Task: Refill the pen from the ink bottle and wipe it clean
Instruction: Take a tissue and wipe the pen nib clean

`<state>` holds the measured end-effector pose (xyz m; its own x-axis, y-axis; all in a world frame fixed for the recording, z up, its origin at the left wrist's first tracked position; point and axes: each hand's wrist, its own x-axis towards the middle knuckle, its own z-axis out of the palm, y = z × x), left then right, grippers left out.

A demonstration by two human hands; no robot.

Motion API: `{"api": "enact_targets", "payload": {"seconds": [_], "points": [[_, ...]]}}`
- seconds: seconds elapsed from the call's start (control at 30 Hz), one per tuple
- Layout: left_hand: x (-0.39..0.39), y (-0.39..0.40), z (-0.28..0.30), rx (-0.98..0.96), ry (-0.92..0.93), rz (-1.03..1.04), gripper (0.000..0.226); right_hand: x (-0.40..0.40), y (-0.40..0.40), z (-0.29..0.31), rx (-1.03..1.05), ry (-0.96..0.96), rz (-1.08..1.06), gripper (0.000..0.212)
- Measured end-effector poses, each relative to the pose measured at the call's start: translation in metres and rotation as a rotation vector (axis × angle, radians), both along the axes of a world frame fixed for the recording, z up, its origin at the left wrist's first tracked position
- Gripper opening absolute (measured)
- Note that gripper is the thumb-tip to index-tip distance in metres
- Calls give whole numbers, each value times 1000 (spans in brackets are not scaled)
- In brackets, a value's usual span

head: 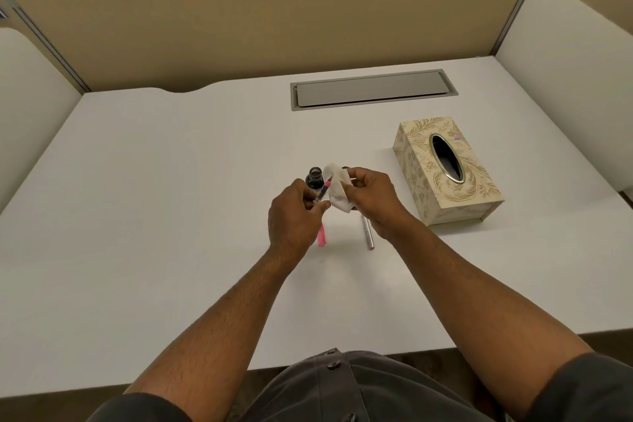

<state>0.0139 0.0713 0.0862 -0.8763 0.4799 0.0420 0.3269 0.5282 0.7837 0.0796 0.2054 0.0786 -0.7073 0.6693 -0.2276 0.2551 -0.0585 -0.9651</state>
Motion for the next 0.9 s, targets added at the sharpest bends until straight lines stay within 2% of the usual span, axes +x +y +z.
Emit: {"api": "enact_targets", "payload": {"seconds": [0.17,0.3,0.37,0.47,0.53,0.6,0.77,0.83,0.9], "points": [[1,-1,-4,-13,126,-55,30,1,-2,4,-160,94,25,26],[3,-2,-6,-65,301,-136,17,1,-1,9,-235,131,5,25],[2,-3,-5,-90,391,-157,13,2,-1,11,-257,117,58,28],[0,-5,-2,-101,522,-153,13,4,2,14,-395,168,221,37],[-3,-7,-2,-89,564,-137,15,7,4,15,-457,229,295,35],[-4,-7,-2,-85,585,-137,17,8,4,13,-440,235,278,30],[3,-5,-7,-87,559,-157,19,5,2,10,-273,120,146,25],[3,-4,-7,-73,436,-172,18,4,2,9,-169,71,143,23],[1,-2,-4,-40,216,-185,16,4,3,8,-79,49,153,23]]}}
